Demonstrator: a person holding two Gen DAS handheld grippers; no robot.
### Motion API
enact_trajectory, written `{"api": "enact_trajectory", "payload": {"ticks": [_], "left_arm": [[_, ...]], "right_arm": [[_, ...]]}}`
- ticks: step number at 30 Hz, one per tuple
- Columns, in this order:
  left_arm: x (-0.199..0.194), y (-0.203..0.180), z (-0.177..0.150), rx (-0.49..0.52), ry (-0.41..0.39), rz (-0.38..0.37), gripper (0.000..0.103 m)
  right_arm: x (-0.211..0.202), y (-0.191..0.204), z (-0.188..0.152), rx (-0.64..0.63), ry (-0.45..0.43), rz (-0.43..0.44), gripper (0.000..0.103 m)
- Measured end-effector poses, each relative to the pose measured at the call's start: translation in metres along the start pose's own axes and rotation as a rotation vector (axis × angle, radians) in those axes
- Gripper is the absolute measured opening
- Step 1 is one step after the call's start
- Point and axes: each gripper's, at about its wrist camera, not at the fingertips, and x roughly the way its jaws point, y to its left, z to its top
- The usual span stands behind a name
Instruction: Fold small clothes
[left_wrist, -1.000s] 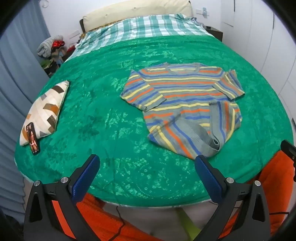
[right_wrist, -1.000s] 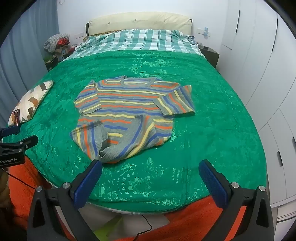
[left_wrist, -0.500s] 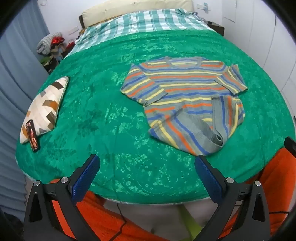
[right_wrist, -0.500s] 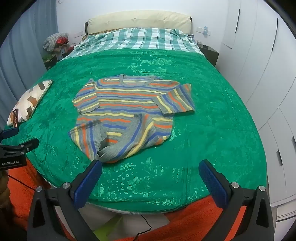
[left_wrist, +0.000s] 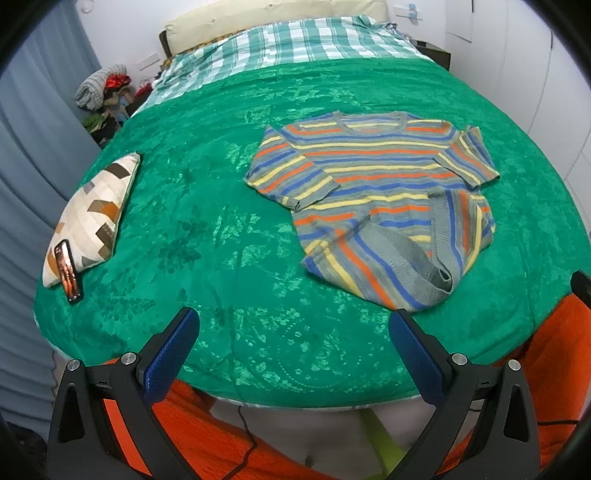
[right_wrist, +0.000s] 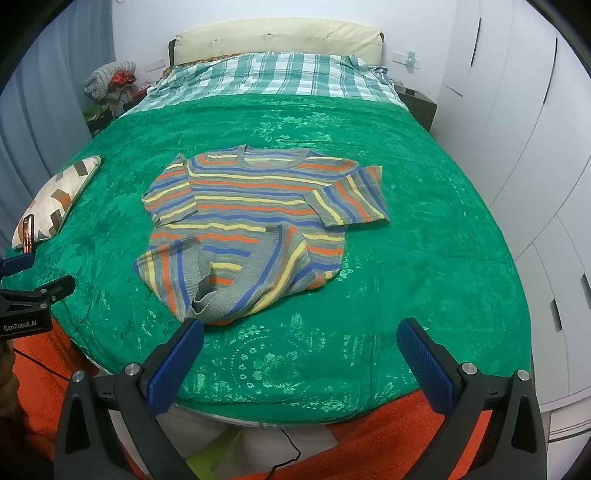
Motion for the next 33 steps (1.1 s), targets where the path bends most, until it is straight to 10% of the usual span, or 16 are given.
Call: {"api": "enact_trajectory", "payload": {"ticks": [33], "left_arm": [[0.0053,-0.0005,-0.0015,0.013,0.0,0.035,0.102]], "right_arm": [[-0.0007,-0.0053,0.0046,-0.01,0.012,-0.139,0.103]]}}
